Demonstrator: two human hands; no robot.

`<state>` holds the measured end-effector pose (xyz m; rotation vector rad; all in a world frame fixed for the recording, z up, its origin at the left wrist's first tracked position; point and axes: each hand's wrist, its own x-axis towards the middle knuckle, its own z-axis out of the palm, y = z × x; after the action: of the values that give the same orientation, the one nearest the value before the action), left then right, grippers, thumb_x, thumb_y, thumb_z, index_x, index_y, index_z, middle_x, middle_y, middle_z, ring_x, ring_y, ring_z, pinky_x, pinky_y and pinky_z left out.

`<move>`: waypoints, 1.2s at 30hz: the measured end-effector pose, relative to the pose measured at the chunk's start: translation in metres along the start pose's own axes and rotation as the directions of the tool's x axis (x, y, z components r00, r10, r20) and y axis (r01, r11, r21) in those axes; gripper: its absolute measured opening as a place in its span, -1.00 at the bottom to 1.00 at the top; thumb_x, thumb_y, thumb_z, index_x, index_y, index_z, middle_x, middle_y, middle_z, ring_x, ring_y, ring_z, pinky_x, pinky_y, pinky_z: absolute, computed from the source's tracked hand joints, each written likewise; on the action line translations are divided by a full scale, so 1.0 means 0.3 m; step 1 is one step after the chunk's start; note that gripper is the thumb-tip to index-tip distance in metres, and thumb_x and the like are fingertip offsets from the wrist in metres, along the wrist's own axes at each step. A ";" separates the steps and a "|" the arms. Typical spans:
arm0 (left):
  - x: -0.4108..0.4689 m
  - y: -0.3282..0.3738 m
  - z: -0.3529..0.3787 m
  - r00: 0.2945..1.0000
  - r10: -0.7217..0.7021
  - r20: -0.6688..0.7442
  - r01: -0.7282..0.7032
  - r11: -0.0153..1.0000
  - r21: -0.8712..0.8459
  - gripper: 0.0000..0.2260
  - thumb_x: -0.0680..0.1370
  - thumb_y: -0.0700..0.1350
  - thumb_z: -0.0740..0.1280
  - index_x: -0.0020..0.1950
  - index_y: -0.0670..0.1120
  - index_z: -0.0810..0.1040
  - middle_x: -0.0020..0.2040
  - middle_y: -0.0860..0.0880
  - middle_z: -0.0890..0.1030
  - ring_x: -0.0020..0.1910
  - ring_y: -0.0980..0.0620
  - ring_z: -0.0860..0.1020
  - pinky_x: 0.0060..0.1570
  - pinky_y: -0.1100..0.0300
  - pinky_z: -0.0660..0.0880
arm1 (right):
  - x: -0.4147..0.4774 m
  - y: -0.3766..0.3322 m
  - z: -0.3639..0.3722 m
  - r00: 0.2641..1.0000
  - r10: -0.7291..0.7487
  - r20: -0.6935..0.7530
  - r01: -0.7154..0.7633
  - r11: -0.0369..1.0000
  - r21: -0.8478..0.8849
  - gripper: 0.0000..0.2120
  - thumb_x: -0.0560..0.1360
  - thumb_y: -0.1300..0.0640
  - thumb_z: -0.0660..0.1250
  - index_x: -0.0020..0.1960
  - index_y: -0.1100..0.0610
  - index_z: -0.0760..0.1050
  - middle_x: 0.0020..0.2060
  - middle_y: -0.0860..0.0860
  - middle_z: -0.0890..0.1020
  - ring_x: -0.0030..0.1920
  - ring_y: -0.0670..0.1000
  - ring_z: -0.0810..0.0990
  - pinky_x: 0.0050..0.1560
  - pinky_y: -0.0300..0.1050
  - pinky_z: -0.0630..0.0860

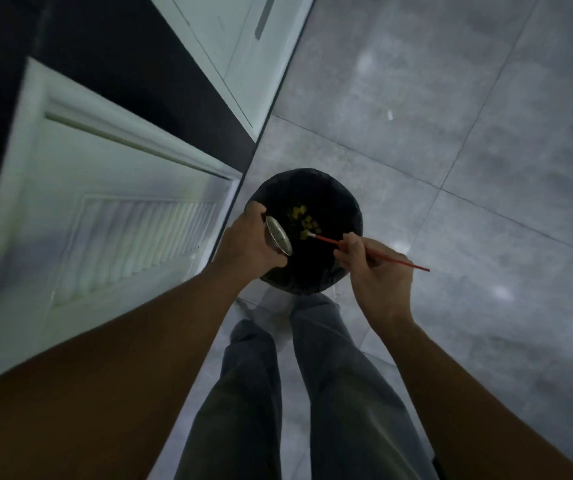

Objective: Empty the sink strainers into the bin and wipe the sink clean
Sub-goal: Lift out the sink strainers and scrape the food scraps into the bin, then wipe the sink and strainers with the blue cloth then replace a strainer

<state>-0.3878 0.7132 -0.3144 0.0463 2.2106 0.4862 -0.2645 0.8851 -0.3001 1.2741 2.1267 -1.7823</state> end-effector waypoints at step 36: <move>-1.183 -0.547 -0.987 0.456 -0.474 -0.753 -0.311 0.708 -0.634 -0.35 0.25 -0.13 0.57 0.30 0.00 0.46 0.13 0.07 0.58 0.10 0.08 0.57 0.13 0.22 0.48 | -0.837 -1.101 0.623 0.089 -0.845 0.528 0.980 0.168 0.104 -0.74 0.62 0.22 0.32 0.25 0.29 0.60 0.18 0.14 0.67 0.20 0.00 0.66 0.30 -0.13 0.55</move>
<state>-0.3640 0.3942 0.0574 -1.0000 2.7992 1.5976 -0.3898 0.6030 0.0344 -0.9590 2.8277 -1.5362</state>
